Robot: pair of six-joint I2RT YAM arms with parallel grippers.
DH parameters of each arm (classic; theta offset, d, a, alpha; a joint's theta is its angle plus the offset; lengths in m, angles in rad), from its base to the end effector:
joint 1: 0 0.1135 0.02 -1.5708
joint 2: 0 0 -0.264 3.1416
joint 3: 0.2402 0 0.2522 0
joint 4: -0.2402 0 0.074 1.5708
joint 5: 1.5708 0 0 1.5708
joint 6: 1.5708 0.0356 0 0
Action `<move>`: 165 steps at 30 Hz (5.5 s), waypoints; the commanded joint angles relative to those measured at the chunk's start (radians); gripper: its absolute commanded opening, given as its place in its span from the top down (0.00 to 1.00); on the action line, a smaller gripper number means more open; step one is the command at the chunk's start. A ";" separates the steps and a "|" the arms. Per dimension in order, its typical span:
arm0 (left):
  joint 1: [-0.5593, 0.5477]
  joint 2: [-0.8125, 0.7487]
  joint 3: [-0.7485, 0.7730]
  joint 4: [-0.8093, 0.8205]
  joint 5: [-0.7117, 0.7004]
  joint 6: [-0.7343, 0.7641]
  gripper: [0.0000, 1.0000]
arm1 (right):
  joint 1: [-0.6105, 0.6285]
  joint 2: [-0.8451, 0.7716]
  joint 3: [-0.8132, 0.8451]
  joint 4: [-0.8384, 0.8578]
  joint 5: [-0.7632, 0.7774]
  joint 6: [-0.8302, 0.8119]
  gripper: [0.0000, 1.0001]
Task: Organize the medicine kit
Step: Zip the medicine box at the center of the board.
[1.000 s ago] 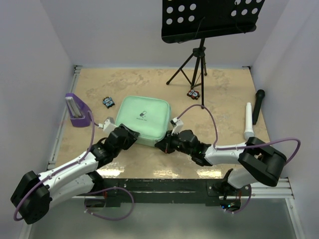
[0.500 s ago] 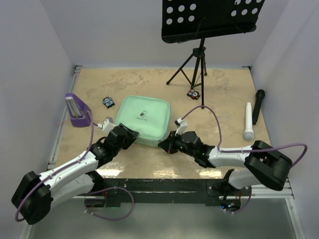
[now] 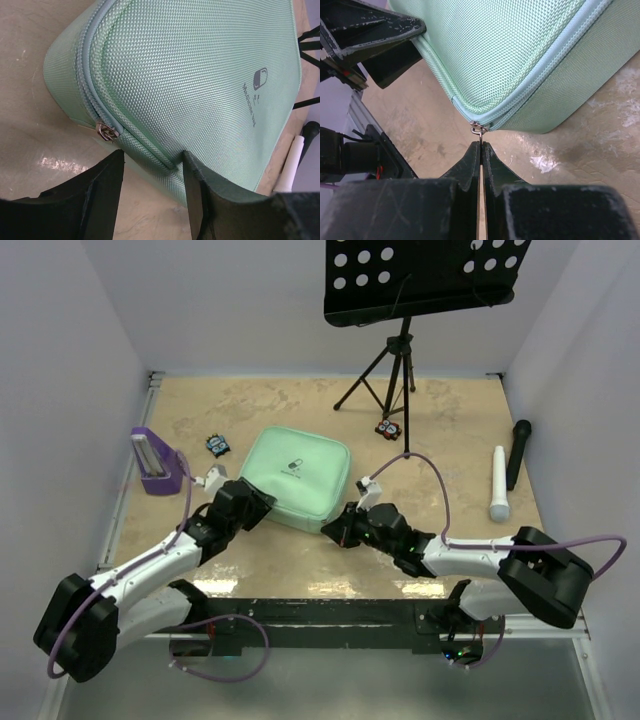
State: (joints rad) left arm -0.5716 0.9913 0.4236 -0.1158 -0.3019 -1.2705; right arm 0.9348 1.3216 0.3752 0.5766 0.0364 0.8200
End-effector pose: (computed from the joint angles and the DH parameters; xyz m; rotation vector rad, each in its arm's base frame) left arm 0.1722 -0.0982 0.1851 -0.9422 2.1009 -0.6577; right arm 0.1489 0.1995 0.1661 -0.0949 2.1118 1.0888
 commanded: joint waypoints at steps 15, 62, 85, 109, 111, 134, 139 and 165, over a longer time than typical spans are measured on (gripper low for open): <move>0.091 0.198 0.170 0.088 0.000 0.281 0.38 | -0.013 -0.048 0.002 -0.124 0.034 -0.015 1.00; -0.168 0.182 0.133 0.136 -0.115 -0.004 0.12 | -0.011 -0.005 0.014 -0.103 0.019 -0.016 1.00; 0.038 0.305 0.106 0.220 -0.003 0.180 0.89 | -0.013 -0.110 -0.013 -0.175 0.056 0.037 1.00; 0.157 0.362 0.211 0.166 0.056 0.387 1.00 | -0.016 -0.142 -0.032 -0.225 0.102 0.080 1.00; 0.162 0.369 0.216 0.168 0.069 0.407 1.00 | -0.019 -0.142 -0.032 -0.225 0.105 0.084 1.00; 0.226 0.365 0.201 0.180 0.132 0.477 1.00 | -0.063 -0.183 -0.070 -0.221 0.109 0.108 1.00; 0.230 0.363 0.198 0.179 0.133 0.474 1.00 | -0.071 -0.205 -0.078 -0.257 0.140 0.142 1.00; 0.243 0.219 0.104 0.271 0.297 0.393 0.36 | -0.140 -0.251 -0.091 -0.287 0.155 0.188 1.00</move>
State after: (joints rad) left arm -0.3275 1.3132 0.5835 0.0715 -0.0704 -0.8242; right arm 0.8104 1.0275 0.2661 0.3744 0.1387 1.0660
